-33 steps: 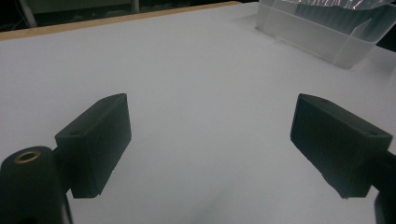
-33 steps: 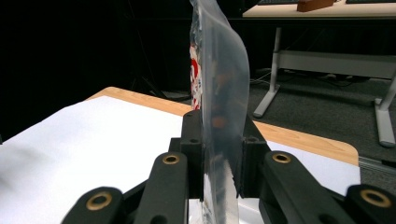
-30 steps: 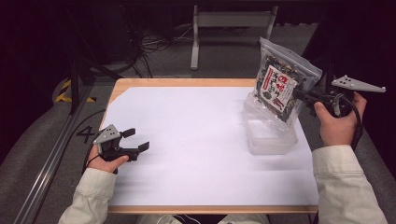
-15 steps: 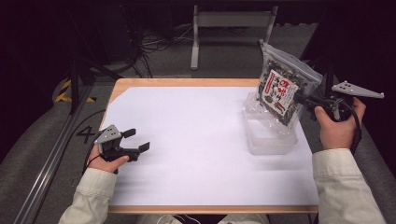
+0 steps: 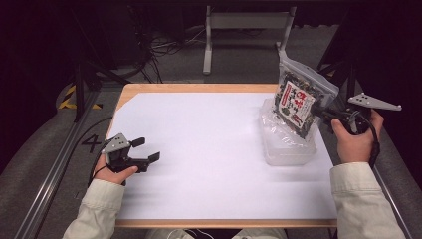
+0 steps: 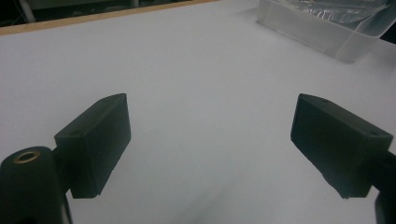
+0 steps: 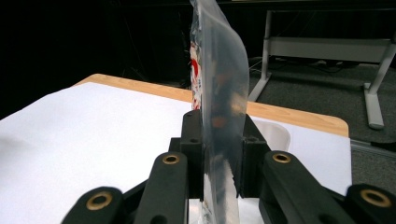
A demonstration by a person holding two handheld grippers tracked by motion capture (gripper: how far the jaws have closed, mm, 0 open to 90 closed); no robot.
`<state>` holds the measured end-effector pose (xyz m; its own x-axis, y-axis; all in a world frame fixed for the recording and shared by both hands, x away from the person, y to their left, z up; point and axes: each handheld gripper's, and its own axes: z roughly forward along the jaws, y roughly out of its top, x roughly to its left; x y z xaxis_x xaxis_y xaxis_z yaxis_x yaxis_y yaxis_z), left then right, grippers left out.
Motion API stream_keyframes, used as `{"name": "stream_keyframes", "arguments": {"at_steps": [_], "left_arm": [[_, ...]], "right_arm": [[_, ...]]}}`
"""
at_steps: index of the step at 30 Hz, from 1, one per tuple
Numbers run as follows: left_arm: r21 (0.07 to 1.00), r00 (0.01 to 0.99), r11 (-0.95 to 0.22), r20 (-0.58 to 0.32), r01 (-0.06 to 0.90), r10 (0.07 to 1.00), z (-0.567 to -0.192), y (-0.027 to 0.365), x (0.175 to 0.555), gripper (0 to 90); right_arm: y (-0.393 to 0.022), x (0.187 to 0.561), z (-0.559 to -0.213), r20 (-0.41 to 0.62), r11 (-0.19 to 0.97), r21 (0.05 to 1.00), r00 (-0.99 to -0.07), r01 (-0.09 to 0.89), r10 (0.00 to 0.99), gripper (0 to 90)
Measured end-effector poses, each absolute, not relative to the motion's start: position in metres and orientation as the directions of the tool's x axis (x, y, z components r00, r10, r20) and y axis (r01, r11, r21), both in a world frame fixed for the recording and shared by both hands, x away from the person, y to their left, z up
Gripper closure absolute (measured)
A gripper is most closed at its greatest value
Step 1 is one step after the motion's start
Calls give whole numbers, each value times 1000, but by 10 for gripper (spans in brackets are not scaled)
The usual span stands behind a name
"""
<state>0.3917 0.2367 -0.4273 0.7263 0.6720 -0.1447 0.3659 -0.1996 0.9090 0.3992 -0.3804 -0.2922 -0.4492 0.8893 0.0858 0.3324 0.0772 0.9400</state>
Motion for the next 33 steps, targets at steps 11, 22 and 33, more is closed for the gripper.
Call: {"name": "stream_keyframes", "arguments": {"at_steps": [11,22,33], "left_arm": [[909,725,-202,-140,363,674,-427,237,392,130],[907,725,-207,-140,368,674,-427,237,391,130],[907,725,-209,-137,365,675,-427,236,391,130]], "right_arm": [[-378,398,-302,65,95,941,-450,324,890,774],[-376,400,-315,64,105,934,-450,341,891,773],[-377,398,-326,71,105,927,-444,359,893,772]]}}
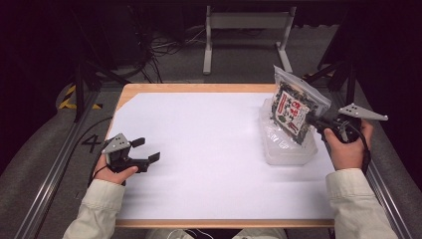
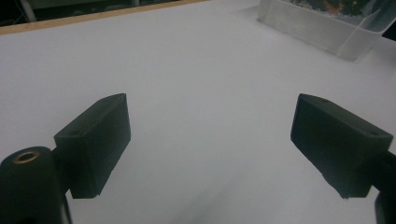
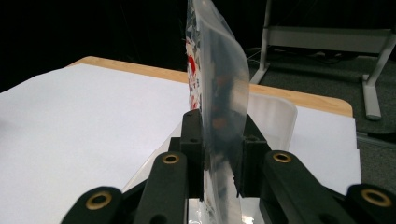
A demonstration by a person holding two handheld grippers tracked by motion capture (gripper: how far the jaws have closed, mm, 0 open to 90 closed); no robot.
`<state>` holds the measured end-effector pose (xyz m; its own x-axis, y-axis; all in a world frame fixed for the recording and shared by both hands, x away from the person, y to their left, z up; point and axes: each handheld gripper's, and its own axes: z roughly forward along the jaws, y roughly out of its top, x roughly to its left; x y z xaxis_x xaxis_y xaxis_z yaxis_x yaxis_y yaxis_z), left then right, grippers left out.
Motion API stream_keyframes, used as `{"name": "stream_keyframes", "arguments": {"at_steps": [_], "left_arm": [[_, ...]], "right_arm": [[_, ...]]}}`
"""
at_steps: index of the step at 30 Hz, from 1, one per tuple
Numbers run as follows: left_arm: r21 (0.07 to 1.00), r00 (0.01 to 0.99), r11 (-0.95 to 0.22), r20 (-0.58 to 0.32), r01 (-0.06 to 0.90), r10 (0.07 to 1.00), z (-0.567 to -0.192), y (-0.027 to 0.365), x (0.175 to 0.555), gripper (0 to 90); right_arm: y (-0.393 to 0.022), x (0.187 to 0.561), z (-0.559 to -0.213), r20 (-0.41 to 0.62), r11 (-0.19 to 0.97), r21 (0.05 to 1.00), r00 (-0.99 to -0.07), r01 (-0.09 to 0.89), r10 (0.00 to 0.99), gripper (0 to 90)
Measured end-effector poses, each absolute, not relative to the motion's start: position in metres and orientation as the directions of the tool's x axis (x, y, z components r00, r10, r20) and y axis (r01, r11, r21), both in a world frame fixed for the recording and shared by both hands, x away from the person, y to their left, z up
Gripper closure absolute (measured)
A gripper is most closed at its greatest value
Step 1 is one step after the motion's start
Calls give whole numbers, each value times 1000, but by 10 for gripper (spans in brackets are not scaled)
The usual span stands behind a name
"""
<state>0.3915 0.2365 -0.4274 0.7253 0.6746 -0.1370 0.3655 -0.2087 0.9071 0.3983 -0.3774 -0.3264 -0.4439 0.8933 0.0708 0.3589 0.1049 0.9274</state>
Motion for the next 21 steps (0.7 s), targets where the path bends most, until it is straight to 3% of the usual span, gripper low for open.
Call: {"name": "stream_keyframes", "arguments": {"at_steps": [21], "left_arm": [[907,727,-211,-135,364,673,-427,237,391,130]], "right_arm": [[-376,391,-347,64,96,938,-440,333,895,772]]}}
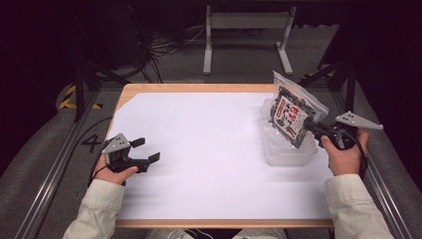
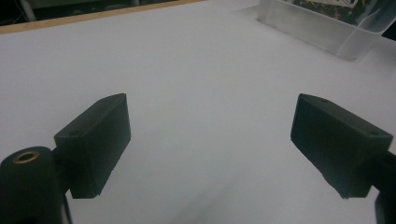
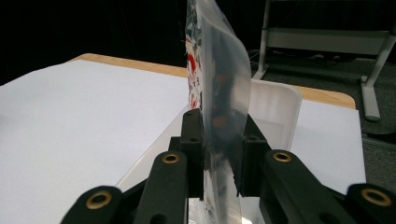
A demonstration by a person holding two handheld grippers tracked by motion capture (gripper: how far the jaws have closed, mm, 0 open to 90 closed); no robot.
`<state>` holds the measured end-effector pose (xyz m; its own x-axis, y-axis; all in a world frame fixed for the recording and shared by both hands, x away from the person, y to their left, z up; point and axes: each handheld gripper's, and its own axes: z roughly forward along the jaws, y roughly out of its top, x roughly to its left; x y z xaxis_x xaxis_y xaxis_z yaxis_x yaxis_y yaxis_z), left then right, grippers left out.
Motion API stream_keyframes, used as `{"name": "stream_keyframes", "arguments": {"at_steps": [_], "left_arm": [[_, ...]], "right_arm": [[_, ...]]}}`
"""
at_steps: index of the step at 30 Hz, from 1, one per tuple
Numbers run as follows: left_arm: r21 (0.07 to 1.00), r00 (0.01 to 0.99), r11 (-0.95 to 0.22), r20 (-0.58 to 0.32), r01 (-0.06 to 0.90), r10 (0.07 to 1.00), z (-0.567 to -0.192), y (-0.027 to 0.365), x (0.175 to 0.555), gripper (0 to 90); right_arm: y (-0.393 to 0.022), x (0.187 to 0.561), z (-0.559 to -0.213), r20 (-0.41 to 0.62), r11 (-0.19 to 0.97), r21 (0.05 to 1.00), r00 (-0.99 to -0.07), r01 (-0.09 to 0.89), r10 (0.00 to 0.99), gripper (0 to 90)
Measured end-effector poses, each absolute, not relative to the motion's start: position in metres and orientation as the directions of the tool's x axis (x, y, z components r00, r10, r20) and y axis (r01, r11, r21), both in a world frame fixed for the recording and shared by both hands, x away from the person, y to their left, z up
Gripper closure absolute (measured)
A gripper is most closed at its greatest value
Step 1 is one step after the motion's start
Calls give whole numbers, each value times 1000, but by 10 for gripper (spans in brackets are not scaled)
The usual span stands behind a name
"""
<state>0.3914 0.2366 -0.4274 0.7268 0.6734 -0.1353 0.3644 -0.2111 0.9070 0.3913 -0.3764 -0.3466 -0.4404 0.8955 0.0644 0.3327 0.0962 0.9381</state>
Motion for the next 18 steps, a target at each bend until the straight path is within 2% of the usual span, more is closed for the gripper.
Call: {"name": "stream_keyframes", "arguments": {"at_steps": [13,16,18], "left_arm": [[905,725,-209,-141,370,674,-428,236,392,129],[903,725,-211,-144,375,673,-428,237,392,129],[903,724,-212,-140,373,675,-428,237,392,129]], "right_arm": [[-380,395,-344,81,87,932,-433,353,898,765],[-381,396,-342,82,86,929,-428,361,900,745],[-382,395,-341,91,71,934,-424,350,901,698]]}}
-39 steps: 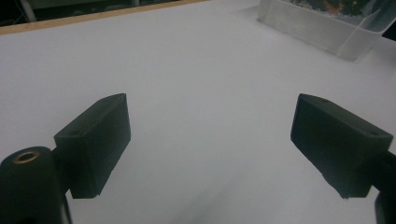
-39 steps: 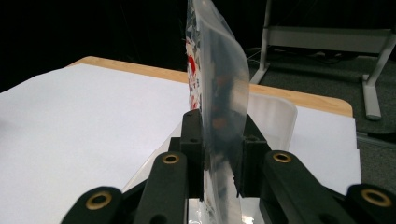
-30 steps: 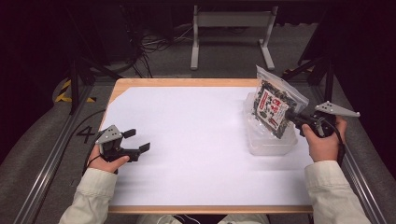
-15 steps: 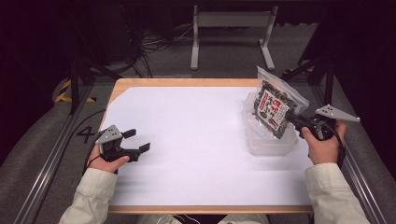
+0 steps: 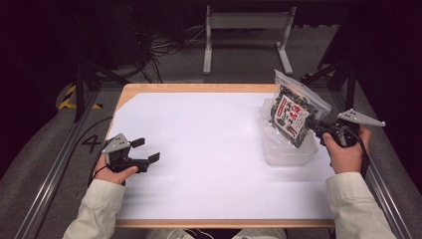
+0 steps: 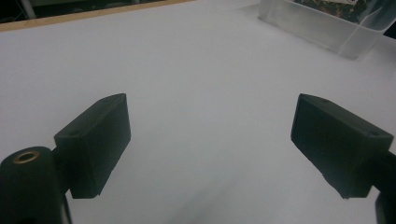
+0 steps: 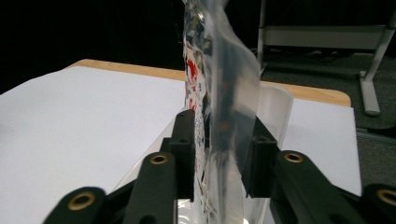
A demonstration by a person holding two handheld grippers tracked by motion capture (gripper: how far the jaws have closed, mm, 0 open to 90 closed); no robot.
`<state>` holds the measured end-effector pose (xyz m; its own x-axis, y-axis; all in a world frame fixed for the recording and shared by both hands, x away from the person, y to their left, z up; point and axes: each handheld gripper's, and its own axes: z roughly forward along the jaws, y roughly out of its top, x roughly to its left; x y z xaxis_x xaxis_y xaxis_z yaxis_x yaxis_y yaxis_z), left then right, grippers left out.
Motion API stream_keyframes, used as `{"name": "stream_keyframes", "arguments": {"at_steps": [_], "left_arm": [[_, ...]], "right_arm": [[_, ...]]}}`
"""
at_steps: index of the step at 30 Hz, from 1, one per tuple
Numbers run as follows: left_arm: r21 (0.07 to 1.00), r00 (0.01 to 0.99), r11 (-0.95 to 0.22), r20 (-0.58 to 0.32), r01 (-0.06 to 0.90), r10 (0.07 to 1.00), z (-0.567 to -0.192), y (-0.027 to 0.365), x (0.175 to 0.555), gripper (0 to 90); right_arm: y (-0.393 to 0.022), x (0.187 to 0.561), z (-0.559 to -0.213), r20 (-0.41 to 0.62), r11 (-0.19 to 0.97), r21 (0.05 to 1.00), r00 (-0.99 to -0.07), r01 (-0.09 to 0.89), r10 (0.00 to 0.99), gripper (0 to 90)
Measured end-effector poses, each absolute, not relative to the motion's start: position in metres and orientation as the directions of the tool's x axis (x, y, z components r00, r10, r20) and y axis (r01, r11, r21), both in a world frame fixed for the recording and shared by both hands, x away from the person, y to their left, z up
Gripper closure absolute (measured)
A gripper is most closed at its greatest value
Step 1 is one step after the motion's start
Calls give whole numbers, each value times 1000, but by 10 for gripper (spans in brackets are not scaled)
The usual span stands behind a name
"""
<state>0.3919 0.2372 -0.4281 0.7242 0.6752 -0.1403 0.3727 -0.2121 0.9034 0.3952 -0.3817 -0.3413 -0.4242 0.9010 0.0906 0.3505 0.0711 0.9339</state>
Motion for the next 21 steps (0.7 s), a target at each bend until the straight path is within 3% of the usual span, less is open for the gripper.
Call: {"name": "stream_keyframes", "arguments": {"at_steps": [6,9,21], "left_arm": [[902,724,-215,-140,375,675,-428,237,392,128],[903,724,-214,-139,373,676,-428,237,391,127],[899,724,-230,-126,372,678,-426,238,387,123]], "right_arm": [[-384,393,-335,82,64,945,-422,322,903,546],[-383,390,-324,71,60,957,-429,285,901,398],[-373,382,-277,-26,121,977,-464,176,886,310]]}}
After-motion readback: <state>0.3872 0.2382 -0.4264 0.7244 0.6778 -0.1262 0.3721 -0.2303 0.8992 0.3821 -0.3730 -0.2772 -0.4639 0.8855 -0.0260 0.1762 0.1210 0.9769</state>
